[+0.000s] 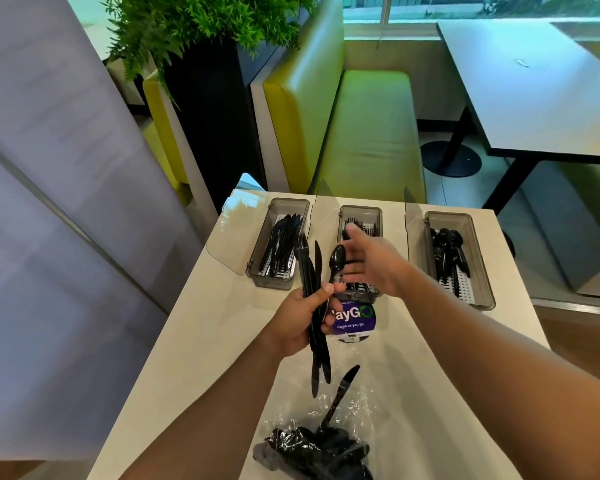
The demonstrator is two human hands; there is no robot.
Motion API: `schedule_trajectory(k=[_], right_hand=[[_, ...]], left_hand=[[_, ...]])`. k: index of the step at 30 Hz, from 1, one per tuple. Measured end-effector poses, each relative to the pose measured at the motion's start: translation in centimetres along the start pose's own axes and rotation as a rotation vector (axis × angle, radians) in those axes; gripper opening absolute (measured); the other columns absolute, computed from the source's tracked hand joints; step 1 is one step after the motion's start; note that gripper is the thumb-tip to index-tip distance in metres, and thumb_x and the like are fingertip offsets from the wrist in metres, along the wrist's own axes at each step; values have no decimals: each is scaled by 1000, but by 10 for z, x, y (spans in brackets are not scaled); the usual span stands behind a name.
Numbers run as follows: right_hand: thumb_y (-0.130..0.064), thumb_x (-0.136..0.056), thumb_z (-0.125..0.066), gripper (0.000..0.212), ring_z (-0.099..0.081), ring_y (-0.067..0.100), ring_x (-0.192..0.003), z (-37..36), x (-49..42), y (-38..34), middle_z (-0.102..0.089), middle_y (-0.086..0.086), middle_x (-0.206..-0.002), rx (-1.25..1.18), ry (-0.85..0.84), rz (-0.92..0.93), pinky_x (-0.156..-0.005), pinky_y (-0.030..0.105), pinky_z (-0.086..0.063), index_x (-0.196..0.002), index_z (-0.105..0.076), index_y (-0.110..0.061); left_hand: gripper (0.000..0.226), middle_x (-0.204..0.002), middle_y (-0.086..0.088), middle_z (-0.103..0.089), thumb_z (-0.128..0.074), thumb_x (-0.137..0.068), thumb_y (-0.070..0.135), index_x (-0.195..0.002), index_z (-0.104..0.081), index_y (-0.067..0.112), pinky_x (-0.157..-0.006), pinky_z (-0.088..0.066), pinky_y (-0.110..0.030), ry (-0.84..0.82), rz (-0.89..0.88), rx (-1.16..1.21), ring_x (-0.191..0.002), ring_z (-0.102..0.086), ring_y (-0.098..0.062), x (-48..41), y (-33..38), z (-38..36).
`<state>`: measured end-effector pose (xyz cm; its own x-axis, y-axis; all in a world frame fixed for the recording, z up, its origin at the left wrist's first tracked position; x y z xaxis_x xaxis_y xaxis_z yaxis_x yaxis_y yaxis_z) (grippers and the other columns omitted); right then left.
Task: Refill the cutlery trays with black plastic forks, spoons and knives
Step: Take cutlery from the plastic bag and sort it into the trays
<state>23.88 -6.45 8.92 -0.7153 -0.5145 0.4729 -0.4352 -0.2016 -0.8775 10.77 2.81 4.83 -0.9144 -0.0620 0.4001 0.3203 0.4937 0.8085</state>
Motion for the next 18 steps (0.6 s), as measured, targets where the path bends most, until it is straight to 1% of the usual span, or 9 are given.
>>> schedule_trajectory(k=[2, 5, 6, 7, 9, 10, 12, 15, 18], right_hand=[[-38, -102, -55, 41, -71, 32, -85, -18, 7, 8, -75, 17, -98, 61, -117, -21, -84, 44, -60, -112, -67, 0], [-22, -106, -48, 28, -64, 22, -65, -28, 16, 1, -71, 13, -80, 123, -148, -11, -72, 40, -57, -101, -66, -1], [-21, -107, -45, 28, -66, 24, -65, -29, 15, -2, -72, 15, -82, 66, -118, -4, -69, 38, -56, -100, -64, -2], [-22, -108, -41, 29, -69, 27, -70, 8, 20, -11, -72, 17, -84, -44, 0, 37, -69, 38, -57, -100, -62, -3], [-25, -110, -35, 31, -73, 33, -81, 27, 17, -27, -71, 15, -80, -231, 75, 76, -76, 42, -60, -101, -58, -6], [-28, -110, -34, 31, -73, 32, -78, 37, 17, -35, -67, 11, -74, -311, 108, 86, -76, 43, -61, -101, -57, -7], [-32, -109, -37, 29, -61, 20, -55, 55, 13, -46, -55, 1, -62, -412, 206, 93, -61, 36, -58, -102, -56, -10], [-35, -107, -44, 25, -33, 9, -40, 92, 11, -54, -41, -5, -54, -392, 364, 76, -41, 23, -34, -95, -55, -15], [-27, -104, -51, 17, -39, 10, -42, 129, 13, -42, -47, -1, -63, -231, 500, -31, -38, 23, -34, -96, -55, -13]], left_hand=[[24, -76, -6, -63, -54, -103, 24, -113, -69, 8, -49, -41, -23, 8, -20, 16, -54, -52, -12, 0, 4, 2], [21, -79, -7, -65, -54, -103, 25, -108, -71, 13, -49, -42, -23, 16, -23, 35, -55, -52, -14, -5, 9, 1], [22, -79, -8, -66, -54, -104, 25, -108, -71, 12, -49, -42, -23, 14, -22, 36, -55, -52, -14, -4, 9, 4], [23, -78, -7, -66, -54, -103, 25, -110, -69, 10, -48, -41, -23, -53, 17, -10, -53, -52, -14, -15, 9, -27], [25, -72, -5, -62, -55, -103, 25, -113, -67, 6, -47, -38, -22, -57, 37, -20, -50, -47, -12, -19, 8, -31], [26, -68, -4, -57, -55, -102, 25, -115, -66, 4, -46, -36, -22, -58, 39, -14, -49, -44, -10, -21, 8, -32], [27, -62, 0, -45, -56, -102, 26, -116, -65, 4, -45, -33, -22, -61, 64, 4, -47, -38, -8, -21, 6, -29], [26, -60, 2, -37, -56, -102, 29, -112, -65, 7, -44, -30, -20, -79, 84, 38, -46, -33, -7, -21, 1, -30], [25, -65, 1, -40, -57, -99, 35, -106, -61, 11, -42, -27, -18, -121, 100, 80, -45, -31, -6, -24, 0, -39]])
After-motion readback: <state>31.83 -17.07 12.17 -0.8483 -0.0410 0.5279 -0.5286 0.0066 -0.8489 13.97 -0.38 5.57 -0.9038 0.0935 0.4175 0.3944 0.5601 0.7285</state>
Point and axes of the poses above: each hand's wrist, its own x-axis away from the middle knuckle, its own z-axis out of the back of the hand, y = z × x, the point moved 6 cm from there along -x, towards the middle knuckle
